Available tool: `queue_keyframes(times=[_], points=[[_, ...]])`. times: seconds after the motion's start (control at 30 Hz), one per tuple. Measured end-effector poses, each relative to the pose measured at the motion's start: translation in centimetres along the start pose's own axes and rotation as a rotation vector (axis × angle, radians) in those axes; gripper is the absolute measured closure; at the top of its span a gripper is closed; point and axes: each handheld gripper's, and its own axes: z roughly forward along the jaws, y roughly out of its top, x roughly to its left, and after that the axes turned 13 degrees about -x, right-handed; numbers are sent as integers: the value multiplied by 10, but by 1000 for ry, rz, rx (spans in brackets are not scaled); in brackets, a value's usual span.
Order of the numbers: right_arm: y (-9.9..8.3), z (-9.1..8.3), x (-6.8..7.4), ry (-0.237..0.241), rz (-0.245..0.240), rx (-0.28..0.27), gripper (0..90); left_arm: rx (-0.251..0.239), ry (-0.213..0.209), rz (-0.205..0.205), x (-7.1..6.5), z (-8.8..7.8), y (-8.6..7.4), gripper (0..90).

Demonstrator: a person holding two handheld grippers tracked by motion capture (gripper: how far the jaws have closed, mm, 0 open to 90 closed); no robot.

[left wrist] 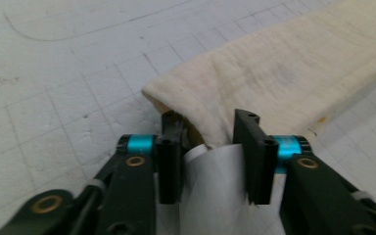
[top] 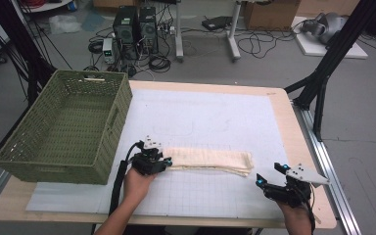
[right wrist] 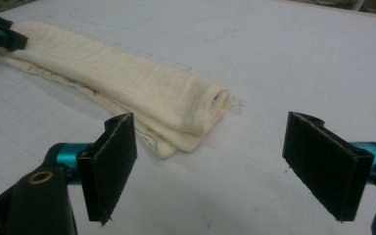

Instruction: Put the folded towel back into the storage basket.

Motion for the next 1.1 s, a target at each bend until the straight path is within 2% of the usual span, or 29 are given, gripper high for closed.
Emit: queue_keyframes(times=[0.03, 0.07, 0.17, 0.2, 0.23, 0.3, 0.43, 0.47, 0.53, 0.67, 0.8, 0.97, 1.1], points=[[0, 0, 0, 1, 1, 3, 189, 1, -5, 13, -1, 0, 0, 779], [0, 0, 1, -1, 2, 3, 189, 1, -10, 30, -2, 0, 0, 795], [0, 0, 1, -3, -6, -2, 190, 1, -18, 86, -4, -1, 0, 823], [0, 0, 1, -5, -9, -4, 190, 1, -18, 86, -4, -1, 0, 826], [0, -1, 0, -9, -12, -8, 191, -3, -21, 109, -4, -2, 0, 828], [0, -1, 0, -12, -6, -10, 191, -10, -23, 103, -4, -3, -1, 828], [0, -2, -2, -16, -8, -20, 190, -66, -46, 86, -3, -9, -1, 830], [0, -1, -2, -17, -10, -26, 191, -66, -46, 86, -3, -9, -1, 830], [0, -1, -2, -16, -3, -28, 190, -115, -78, 57, -1, -16, -1, 829], [0, -2, -2, -21, 11, -33, 190, -164, -114, 59, 1, -28, -1, 829], [0, -1, -3, -29, 10, -43, 176, -191, -146, 62, 3, -38, -2, 829], [1, 4, 1, -13, 18, -29, 167, -204, -140, 74, 3, -43, -8, 825], [3, 8, 4, 9, 23, -32, 167, -215, -144, 61, 3, -45, -9, 823]])
